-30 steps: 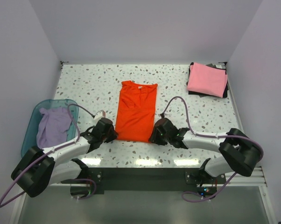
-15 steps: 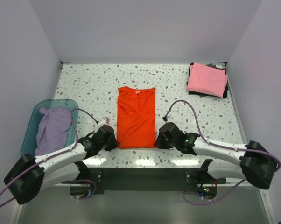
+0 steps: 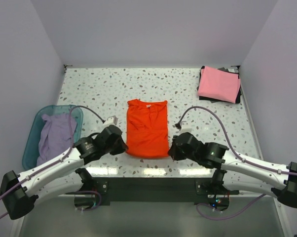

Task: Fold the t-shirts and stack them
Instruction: Fold the tshirt

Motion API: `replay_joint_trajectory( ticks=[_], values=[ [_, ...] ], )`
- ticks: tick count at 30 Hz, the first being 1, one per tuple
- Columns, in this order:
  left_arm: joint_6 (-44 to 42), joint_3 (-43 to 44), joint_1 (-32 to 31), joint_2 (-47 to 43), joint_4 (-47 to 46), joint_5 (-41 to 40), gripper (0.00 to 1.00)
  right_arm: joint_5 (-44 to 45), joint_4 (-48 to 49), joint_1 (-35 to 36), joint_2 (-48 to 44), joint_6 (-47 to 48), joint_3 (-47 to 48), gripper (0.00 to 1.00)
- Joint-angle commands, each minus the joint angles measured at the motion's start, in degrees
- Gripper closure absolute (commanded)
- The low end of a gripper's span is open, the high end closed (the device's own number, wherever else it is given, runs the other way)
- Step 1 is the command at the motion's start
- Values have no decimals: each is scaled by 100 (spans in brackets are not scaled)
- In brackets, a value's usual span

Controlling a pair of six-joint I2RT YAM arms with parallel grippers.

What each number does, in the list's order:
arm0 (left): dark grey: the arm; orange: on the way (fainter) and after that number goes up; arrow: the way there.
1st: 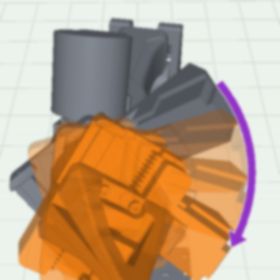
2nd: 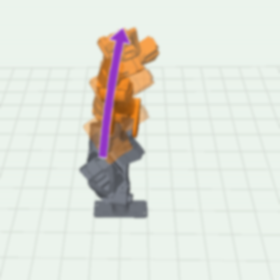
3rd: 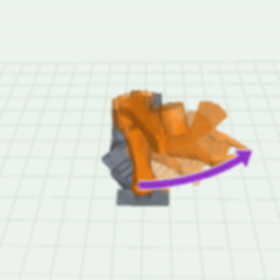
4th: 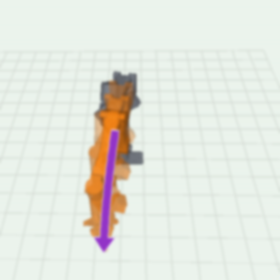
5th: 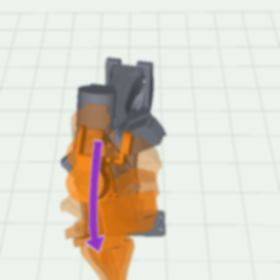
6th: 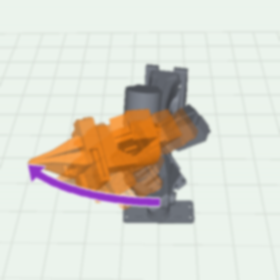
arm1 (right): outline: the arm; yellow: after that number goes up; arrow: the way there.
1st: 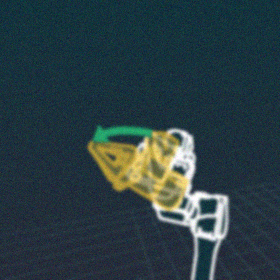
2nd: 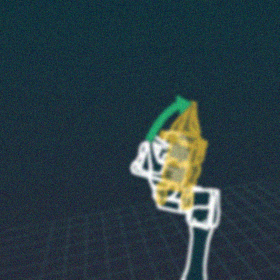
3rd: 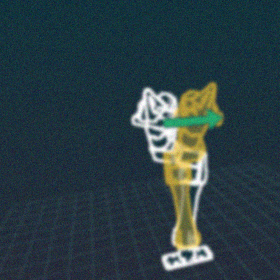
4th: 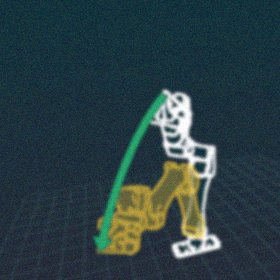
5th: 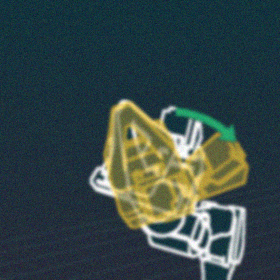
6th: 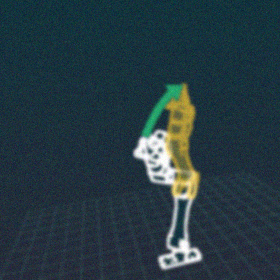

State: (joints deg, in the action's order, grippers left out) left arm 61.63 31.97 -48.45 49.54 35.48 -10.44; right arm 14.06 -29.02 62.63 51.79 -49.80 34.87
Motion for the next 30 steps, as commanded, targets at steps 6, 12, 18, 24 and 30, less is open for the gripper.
replay_joint_trajectory(
  ticks=[6, 12, 18, 24, 30],
  values=[
    [-1143, 1821, 791, 1143, -243, 136, 100, 722, -616, -583, 944, 1268, 1811, 100],
    [-1741, 3095, 1609, 2469, -928, 585, 100, -324, -62, -1946, 2158, 2008, 3138, 100],
    [-1803, 4483, 2383, 4427, -1711, 1009, 100, -1360, 343, -3168, 4389, 2308, 4720, 100],
    [-1847, 5811, 2919, 6636, -2308, 1341, 98, -1687, 248, -3959, 6868, 2510, 6888, 72],
    [-2066, 6023, 3605, 7149, -2951, 1826, 12, -1424, -430, -4311, 7505, 2721, 7765, 27]
  ],
)
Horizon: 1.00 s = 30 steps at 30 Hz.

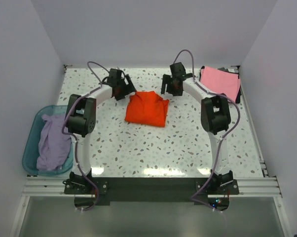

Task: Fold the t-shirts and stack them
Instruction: Fold the tshirt

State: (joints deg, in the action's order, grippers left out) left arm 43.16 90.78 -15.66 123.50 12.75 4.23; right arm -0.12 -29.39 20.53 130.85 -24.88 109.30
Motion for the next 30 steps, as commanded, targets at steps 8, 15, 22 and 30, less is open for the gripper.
replay_joint_trajectory(
  ticks=[8, 15, 22, 30],
  values=[
    [-299, -702, 599, -1407, -713, -159, 22, 109, 598, -85, -1720, -68, -1401, 31],
    [-737, -186, 459, -758, -836, 754, 45, -348, 776, 91, -1009, -96, -867, 56],
    [-1775, 633, 151, -20, -362, 632, 49, -155, 794, 249, -438, 107, -488, 57],
    [-2206, 1160, -147, 534, 34, 360, 50, -172, 733, 258, -68, 107, -304, 57]
  ],
)
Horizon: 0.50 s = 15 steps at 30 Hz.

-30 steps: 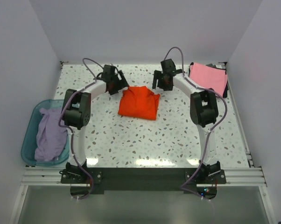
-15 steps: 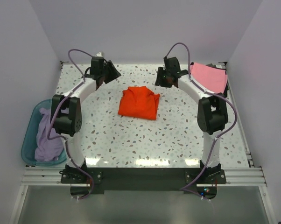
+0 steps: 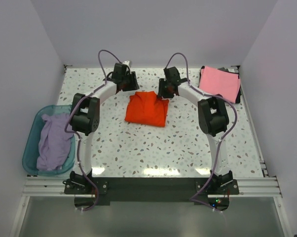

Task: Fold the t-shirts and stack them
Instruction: Fold the tshirt

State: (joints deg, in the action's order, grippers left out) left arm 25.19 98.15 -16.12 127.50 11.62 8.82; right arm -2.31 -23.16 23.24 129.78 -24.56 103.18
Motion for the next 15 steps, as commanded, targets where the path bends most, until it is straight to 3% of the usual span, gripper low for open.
replay_joint_trajectory(
  ticks=[1, 7, 15],
  values=[
    [-427, 468, -128, 239, 174, -126, 50, 46, 101, -13, 56, 74, 317, 57],
    [-410, 662, -242, 460, 350, -345, 52, 178, -22, -13, 215, 56, 370, 57],
    [-331, 750, -286, 600, 403, -460, 63, 46, 75, -13, 399, -119, 396, 61]
  ],
)
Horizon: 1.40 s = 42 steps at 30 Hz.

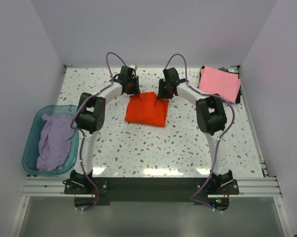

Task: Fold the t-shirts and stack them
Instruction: Fold the tshirt

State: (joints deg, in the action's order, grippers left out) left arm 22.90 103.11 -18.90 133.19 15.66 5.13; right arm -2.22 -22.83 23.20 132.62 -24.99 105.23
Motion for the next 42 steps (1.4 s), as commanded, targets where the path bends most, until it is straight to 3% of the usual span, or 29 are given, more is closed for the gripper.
replay_joint_trajectory(
  ticks=[1, 3, 4, 10, 26, 35, 37, 38, 39, 40, 41, 42],
  values=[
    [-84, 253, -9, 41, -2, -108, 69, 11, 42, -9, 107, -85, 200, 67],
    [-48, 236, -9, 23, -19, -126, 77, 11, 77, -9, 72, -111, 165, 74],
    [-22, 210, -9, -38, -54, -152, 84, 28, 112, -9, 54, -111, 147, 82],
    [119, -89, 9, -529, -362, -345, 99, 134, 226, -17, -236, -129, 77, 99],
    [470, -555, 281, -1471, -309, -758, 100, 951, 306, -26, -1370, -164, -556, 100],
    [479, -354, 430, -1023, -265, -732, 100, 1118, 7, -122, -677, -137, 84, 95],
    [435, -204, 466, -822, -239, -706, 83, 1118, -20, -167, -501, -146, 164, 86],
    [357, -12, 492, -768, -152, -749, 60, 1005, -46, -228, -448, -155, 295, 73],
    [339, 103, 518, -716, -73, -819, 59, 952, -72, -272, -412, -164, 375, 65],
    [312, 217, 545, -654, -2, -872, 38, 943, -186, -307, -369, -146, 445, 56],
    [295, 357, 606, -671, 59, -934, 31, 934, -274, -334, -368, -111, 611, 46],
    [294, 376, 632, -706, 130, -969, 12, 951, -362, -351, -386, -76, 674, 31]
  ],
)
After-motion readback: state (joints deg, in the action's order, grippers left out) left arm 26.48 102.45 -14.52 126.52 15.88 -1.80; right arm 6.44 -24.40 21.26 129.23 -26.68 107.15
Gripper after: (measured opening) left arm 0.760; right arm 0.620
